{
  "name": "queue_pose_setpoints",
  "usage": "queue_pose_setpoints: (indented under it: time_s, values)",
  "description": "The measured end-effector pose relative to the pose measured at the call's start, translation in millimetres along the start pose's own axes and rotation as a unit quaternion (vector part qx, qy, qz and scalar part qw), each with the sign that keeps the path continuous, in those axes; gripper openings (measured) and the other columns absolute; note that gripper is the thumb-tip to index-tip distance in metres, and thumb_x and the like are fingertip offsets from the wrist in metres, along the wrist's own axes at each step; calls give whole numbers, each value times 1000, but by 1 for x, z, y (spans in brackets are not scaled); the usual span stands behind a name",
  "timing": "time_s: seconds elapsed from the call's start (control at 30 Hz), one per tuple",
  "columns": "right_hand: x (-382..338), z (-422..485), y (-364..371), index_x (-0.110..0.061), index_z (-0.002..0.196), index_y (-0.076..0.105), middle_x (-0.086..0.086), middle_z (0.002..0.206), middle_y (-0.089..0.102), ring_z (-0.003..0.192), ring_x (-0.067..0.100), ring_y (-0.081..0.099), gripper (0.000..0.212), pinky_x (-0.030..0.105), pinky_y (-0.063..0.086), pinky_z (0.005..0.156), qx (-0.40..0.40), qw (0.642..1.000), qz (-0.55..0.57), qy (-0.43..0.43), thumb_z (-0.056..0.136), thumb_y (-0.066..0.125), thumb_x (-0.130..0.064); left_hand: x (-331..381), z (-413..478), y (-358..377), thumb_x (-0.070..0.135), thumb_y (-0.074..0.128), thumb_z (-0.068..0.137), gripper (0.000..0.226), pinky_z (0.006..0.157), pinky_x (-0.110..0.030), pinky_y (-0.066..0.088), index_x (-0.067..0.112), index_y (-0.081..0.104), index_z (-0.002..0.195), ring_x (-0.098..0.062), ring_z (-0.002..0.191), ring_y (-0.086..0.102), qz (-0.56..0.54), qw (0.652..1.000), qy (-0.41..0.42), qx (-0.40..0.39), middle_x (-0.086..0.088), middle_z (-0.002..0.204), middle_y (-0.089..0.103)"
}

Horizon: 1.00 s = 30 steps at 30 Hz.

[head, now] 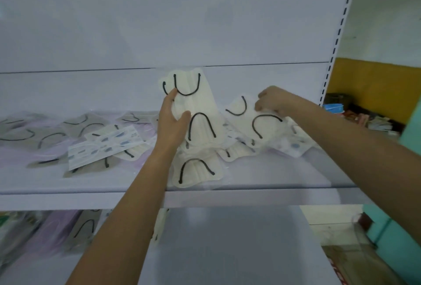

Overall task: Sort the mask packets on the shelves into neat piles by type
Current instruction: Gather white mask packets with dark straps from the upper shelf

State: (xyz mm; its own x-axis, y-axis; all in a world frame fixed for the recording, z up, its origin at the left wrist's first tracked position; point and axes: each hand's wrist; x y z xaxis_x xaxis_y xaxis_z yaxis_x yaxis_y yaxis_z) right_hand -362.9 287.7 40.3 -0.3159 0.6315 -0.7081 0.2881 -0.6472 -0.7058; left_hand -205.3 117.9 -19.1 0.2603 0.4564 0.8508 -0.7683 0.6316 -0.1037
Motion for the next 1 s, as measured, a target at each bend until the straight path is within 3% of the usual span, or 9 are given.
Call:
queue_pose_setpoints:
  time_s: [0.1, 0.17, 0.23, 0.37, 0.4, 0.5, 0.67, 0.8, 1.0]
  values:
    - [4, 2, -55, 3, 134, 45, 23, 136, 46, 120, 34, 50, 51, 39, 45, 93, 77, 983, 166, -17, 85, 59, -3, -4, 3, 0, 0, 54, 85, 57, 107, -34, 38, 18, 40, 137, -13, 124, 44, -1, 1000, 7, 15, 2, 137, 45]
    - [26, 4, -85, -1, 134, 46, 20, 132, 51, 114, 28, 54, 50, 42, 46, 95, 107, 973, 205, 24, 86, 59, -6, -4, 4, 1, 1, 56, 85, 57, 105, -32, 39, 18, 41, 137, -12, 122, 46, -3, 1000, 6, 28, 4, 134, 46]
    - [56, 3, -104, 0, 129, 48, 21, 132, 51, 119, 34, 52, 42, 48, 43, 97, 105, 968, 213, 85, 89, 56, -9, -1, 5, 5, 3, 56, 85, 56, 105, -29, 38, 20, 41, 137, -9, 119, 46, -4, 999, 4, 36, 8, 130, 45]
    - [92, -6, -103, -3, 111, 48, 11, 134, 46, 118, 30, 48, 25, 40, 43, 88, 92, 976, 136, 144, 90, 58, -12, 14, 11, 22, 3, 57, 86, 56, 105, -30, 39, 20, 41, 137, -11, 120, 46, -22, 1000, 16, 12, 6, 131, 46]
    - [95, -6, -94, 0, 115, 48, 6, 133, 43, 119, 28, 45, 30, 36, 41, 86, 77, 982, 100, 143, 90, 58, -13, 20, 13, 29, 2, 56, 86, 56, 102, -25, 40, 20, 41, 137, -11, 118, 47, -22, 1000, 20, -4, 5, 130, 47]
    - [96, 0, -64, 0, 133, 44, 13, 141, 40, 126, 33, 41, 52, 35, 39, 88, 12, 988, -46, 145, 88, 62, -20, 36, 16, 51, 0, 56, 86, 56, 84, -2, 37, 17, 41, 137, -5, 112, 44, 5, 997, 57, -51, 7, 126, 45]
    - [83, 0, -54, 2, 135, 40, 15, 144, 39, 131, 30, 39, 51, 32, 34, 102, -2, 962, -249, 110, 94, 52, -26, 32, 14, 95, -4, 54, 85, 57, 93, -10, 29, 10, 39, 138, -15, 125, 41, 33, 993, 58, -102, -5, 139, 43]
    - [82, 2, -54, -1, 137, 39, 13, 145, 38, 131, 30, 39, 57, 33, 35, 102, -18, 955, -265, 131, 94, 51, -36, 16, 6, 120, -4, 54, 85, 58, 91, -12, 30, 12, 38, 138, -18, 127, 41, 24, 994, 23, -102, -4, 139, 44]
    - [84, 8, -57, 1, 139, 36, 15, 145, 36, 131, 33, 38, 63, 36, 36, 102, -12, 955, -258, 147, 92, 55, -37, 14, 8, 119, -3, 53, 85, 59, 94, -10, 26, 12, 36, 139, -18, 130, 38, 39, 994, 52, -91, -5, 142, 41]
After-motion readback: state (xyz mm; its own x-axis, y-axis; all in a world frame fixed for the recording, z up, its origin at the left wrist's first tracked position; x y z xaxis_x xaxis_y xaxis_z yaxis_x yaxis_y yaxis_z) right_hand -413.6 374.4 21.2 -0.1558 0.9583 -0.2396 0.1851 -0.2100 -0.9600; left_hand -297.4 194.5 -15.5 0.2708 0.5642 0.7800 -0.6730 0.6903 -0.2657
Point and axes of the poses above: each hand's wrist, its own z-axis towards the middle knuckle, its own y-axis out of the palm, x = y × z
